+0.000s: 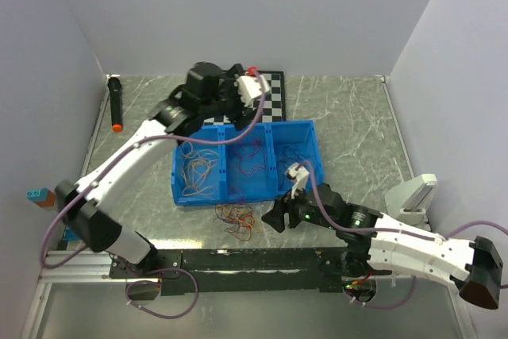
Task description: Untangle the cables
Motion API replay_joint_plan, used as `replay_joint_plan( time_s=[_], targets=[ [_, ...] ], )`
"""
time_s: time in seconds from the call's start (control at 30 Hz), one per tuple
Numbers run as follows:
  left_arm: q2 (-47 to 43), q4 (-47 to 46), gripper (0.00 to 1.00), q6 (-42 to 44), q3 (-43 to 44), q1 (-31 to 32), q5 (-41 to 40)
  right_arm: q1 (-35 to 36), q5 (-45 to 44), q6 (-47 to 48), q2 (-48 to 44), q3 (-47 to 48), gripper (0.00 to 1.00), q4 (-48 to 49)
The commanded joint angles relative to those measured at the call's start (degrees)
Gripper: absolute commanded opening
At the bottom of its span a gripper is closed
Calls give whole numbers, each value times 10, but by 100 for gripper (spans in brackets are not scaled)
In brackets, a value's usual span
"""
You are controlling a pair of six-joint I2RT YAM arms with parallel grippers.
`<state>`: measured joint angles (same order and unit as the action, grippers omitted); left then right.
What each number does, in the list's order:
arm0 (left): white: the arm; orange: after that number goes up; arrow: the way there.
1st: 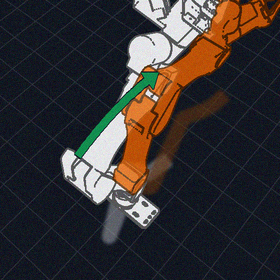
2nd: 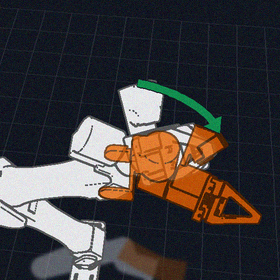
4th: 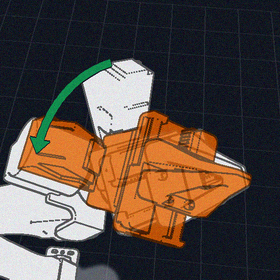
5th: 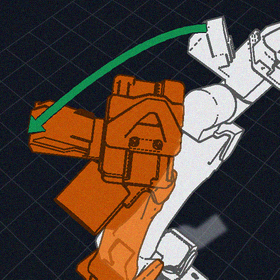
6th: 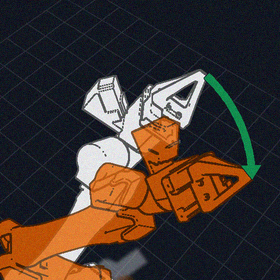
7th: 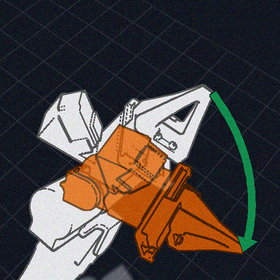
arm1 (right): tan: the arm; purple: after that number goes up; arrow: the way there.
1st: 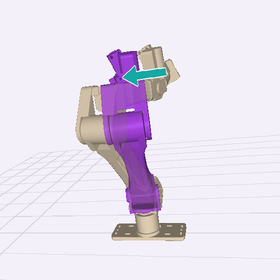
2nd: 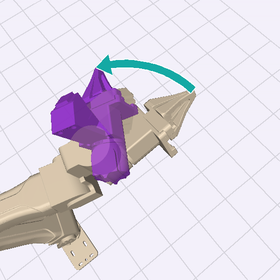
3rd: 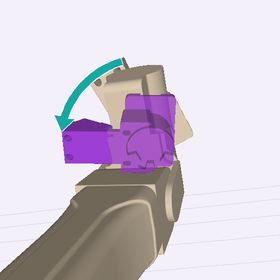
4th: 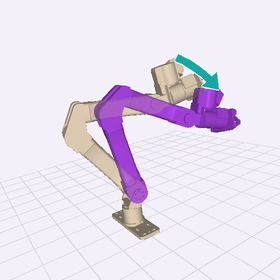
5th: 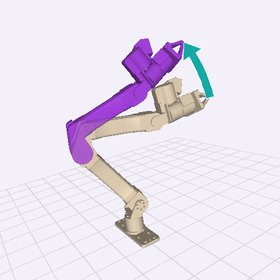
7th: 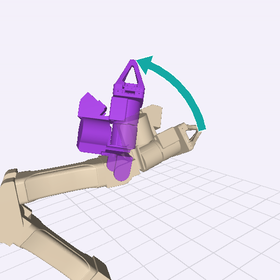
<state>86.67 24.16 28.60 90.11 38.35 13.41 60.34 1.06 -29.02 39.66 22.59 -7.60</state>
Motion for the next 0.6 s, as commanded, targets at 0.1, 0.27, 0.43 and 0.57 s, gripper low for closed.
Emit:
replay_joint_plan(
  time_s=[0.1,0.27,0.43,0.57],
  targets=[
    [-168,146,89,93,-106,-27,116,-3,124,84,166,64,76,110],
    [-242,153,89,106,-159,-29,129,-3,152,116,304,130,76,124],
    [-254,156,88,107,-173,-30,131,-3,160,127,380,165,75,96],
    [-258,132,88,102,-184,-30,130,-2,176,119,408,170,68,78]
  ],
)
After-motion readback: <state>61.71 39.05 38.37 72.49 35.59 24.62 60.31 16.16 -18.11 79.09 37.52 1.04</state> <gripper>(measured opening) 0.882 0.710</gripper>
